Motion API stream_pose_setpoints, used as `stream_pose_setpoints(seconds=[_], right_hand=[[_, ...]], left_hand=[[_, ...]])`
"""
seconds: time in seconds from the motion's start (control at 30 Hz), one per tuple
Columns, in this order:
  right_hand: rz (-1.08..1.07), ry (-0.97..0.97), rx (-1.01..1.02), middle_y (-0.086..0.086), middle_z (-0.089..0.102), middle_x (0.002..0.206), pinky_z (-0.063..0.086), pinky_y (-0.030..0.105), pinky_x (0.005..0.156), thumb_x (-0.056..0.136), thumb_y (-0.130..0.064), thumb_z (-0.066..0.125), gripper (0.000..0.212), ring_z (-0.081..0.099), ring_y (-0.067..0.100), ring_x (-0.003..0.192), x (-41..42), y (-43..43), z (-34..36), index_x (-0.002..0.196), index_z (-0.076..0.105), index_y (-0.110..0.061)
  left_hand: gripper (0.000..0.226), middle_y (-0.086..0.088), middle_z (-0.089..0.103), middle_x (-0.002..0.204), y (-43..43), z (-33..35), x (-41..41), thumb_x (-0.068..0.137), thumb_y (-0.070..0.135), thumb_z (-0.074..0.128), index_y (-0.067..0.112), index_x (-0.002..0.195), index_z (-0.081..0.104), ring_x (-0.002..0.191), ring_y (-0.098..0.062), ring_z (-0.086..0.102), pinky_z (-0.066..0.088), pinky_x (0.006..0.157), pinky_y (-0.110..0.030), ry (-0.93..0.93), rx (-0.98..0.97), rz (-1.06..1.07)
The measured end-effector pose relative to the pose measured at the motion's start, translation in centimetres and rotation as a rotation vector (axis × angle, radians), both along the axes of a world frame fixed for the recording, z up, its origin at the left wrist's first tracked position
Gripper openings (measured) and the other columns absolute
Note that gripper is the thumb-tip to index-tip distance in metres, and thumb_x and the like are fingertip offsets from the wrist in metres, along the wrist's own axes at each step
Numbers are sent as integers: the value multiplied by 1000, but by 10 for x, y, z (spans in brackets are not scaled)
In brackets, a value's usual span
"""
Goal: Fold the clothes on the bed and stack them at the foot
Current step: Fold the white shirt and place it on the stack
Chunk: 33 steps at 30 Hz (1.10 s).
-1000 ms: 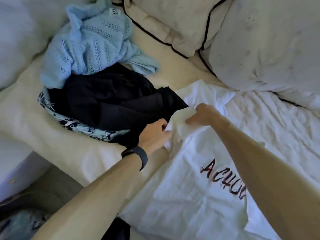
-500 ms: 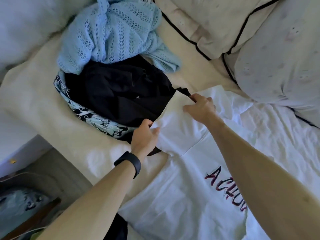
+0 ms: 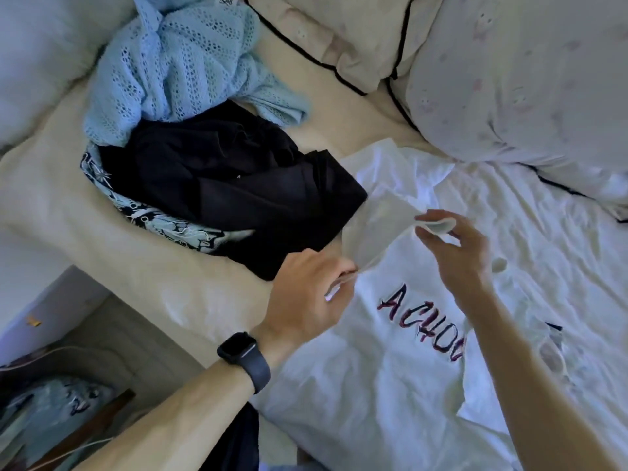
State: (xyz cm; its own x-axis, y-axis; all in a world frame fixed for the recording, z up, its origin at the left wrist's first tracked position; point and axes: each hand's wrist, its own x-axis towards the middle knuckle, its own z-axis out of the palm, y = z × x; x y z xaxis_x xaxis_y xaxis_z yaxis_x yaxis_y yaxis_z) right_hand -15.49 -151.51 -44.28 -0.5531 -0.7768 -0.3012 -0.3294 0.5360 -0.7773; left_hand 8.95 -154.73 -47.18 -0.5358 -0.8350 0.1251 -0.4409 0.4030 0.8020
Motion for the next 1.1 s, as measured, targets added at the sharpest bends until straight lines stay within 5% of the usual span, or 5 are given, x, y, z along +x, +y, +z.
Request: stream_pose_setpoints(seconds=[0.23,0.4,0.53,0.83,1.1], right_hand=[[89,93,586,2,66,123,55,52,92,86,15,49,62,69,38,102,-53,158,-36,98,74,-40],[18,222,442,4,61,129,43,37,100,88,-15,69,48,56,27,118,-42,136,-54,134,58,-17],[-44,168,434,-5,60,111,46,38,90,81,-75,59,71,55,20,107,-34,64,-67,121,56,-17],[-211,-312,167,0,67,73,53,28,63,86,-26,80,19,64,13,62,-40,-25,-79,73,70,-17],[36,-54,475,-1,70,86,51,26,65,88,-40,75,29,65,14,73,-38,-35,-91,95,73,-12]], left_hand=[[43,11,68,108,101,-34,-19,76,21,72,32,118,69,102,-15,62,48,88,-30,-403,-248,-806],[97,-12,27,157,87,-59,-13,70,8,73,30,154,29,138,-36,40,41,107,-52,-685,-86,-487],[69,-8,52,136,68,-64,-15,84,18,64,19,149,42,112,-32,56,50,86,-44,-713,86,-294],[31,6,61,77,44,-71,15,96,14,45,26,114,67,68,-22,56,46,58,-37,-590,482,53],[16,19,57,77,17,-72,-4,80,48,56,35,90,58,69,-2,54,40,63,-23,-364,929,23]])
